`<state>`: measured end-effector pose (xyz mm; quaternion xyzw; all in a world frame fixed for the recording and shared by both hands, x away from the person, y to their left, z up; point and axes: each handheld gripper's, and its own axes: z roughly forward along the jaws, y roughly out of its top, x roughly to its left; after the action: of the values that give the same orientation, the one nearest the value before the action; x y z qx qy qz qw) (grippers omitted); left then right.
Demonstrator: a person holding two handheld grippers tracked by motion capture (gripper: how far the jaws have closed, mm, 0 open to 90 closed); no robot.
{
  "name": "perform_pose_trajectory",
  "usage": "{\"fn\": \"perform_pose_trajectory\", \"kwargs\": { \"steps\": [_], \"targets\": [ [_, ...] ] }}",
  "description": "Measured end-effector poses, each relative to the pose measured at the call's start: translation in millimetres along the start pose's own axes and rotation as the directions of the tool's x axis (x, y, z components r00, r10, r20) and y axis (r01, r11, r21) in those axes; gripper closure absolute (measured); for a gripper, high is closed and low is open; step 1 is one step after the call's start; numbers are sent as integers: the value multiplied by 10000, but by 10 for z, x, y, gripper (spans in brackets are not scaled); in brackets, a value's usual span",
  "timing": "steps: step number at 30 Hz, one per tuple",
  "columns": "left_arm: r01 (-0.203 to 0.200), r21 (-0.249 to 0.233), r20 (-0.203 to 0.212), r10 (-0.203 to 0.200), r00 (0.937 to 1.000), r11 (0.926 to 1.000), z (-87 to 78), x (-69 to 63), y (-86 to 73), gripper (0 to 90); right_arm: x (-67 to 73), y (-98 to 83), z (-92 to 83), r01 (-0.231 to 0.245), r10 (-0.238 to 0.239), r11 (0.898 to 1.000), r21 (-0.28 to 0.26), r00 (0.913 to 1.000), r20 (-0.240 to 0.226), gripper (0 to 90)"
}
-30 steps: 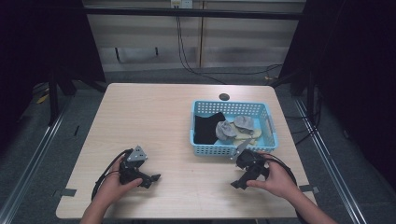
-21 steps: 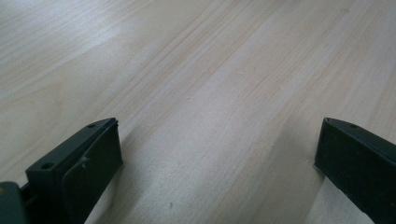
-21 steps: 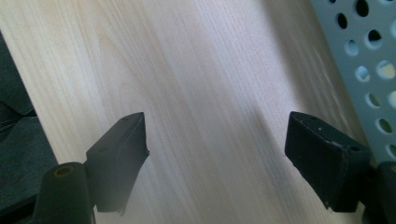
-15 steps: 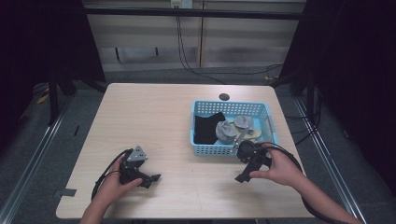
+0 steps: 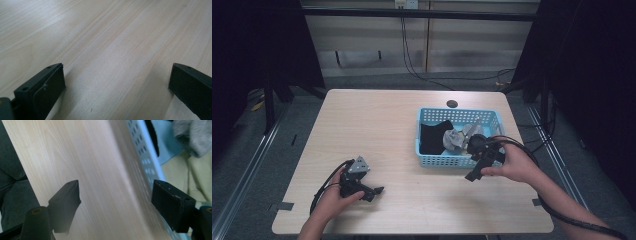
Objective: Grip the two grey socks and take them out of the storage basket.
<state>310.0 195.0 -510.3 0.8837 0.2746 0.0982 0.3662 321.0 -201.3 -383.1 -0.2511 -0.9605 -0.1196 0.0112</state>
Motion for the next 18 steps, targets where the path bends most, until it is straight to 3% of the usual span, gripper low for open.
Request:
{"fn": "perform_pose_trajectory", "kwargs": {
  "steps": [10, 15, 16, 17, 18],
  "targets": [
    [0, -1, 2, 0, 10000, 10000, 0, 0, 0, 0, -292, 157, -140, -433, 443, 9986, -313, 9985, 336, 231],
    [2, -6, 2, -2, 10000, 10000, 0, 0, 0, 0, -563, 202, -134, -1043, 1079, 9929, -568, 9921, 637, 235],
    [2, -6, 2, -2, 10000, 10000, 0, 0, 0, 0, -563, 202, -134, -1043, 1079, 9929, -568, 9921, 637, 235],
    [4, -3, -4, -4, 10000, 10000, 0, 0, 0, 0, -663, 202, -94, -1290, 1332, 9898, -606, 9885, 719, 235],
    [4, -3, -4, -4, 10000, 10000, 0, 0, 0, 0, -663, 202, -94, -1290, 1332, 9898, -606, 9885, 719, 235]
  ]
}}
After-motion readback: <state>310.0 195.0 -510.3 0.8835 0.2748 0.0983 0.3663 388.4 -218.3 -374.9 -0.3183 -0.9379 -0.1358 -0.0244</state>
